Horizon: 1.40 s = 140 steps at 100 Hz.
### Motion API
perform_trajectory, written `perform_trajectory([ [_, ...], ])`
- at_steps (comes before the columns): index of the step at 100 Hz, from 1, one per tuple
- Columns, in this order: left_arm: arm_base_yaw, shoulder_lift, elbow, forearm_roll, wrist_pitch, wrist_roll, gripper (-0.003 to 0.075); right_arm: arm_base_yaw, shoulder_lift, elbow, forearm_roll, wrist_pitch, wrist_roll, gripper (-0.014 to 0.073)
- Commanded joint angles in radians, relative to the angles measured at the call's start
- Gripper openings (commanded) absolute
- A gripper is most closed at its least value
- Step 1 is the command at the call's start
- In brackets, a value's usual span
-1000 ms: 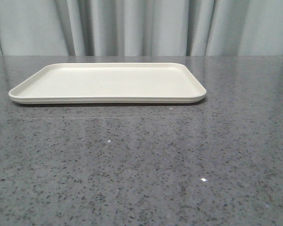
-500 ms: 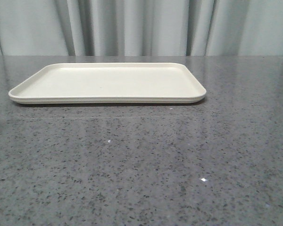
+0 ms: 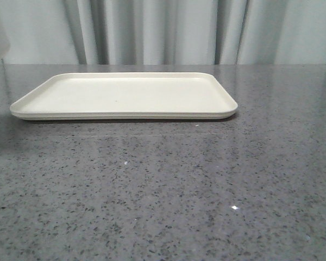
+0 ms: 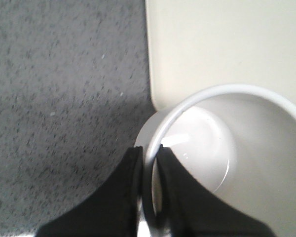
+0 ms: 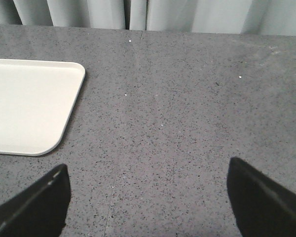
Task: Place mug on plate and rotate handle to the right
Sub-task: 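Lift the mug with the left gripper and carry it over the tray, then lower the mug onto the tray with the left gripper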
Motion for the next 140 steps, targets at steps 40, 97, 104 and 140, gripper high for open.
perform_trajectory([
  [40, -0.111, 0.238, -0.123, -0.119, -0.191, -0.034, -0.0020, -0.005, 0.012, -0.032, 0.000, -0.106, -0.007, 0.0638],
  [97, -0.324, 0.578, -0.434, -0.053, -0.168, -0.069, -0.0020, -0.005, 0.012, -0.032, 0.000, -0.106, -0.007, 0.0638],
  [104, -0.339, 0.610, -0.470, -0.010, -0.139, -0.097, -0.0020, -0.005, 0.012, -0.032, 0.000, -0.106, -0.007, 0.0638],
  [140, -0.370, 0.663, -0.530, 0.056, -0.099, -0.134, -0.0020, -0.005, 0.012, -0.032, 0.000, -0.107, -0.007, 0.0638],
])
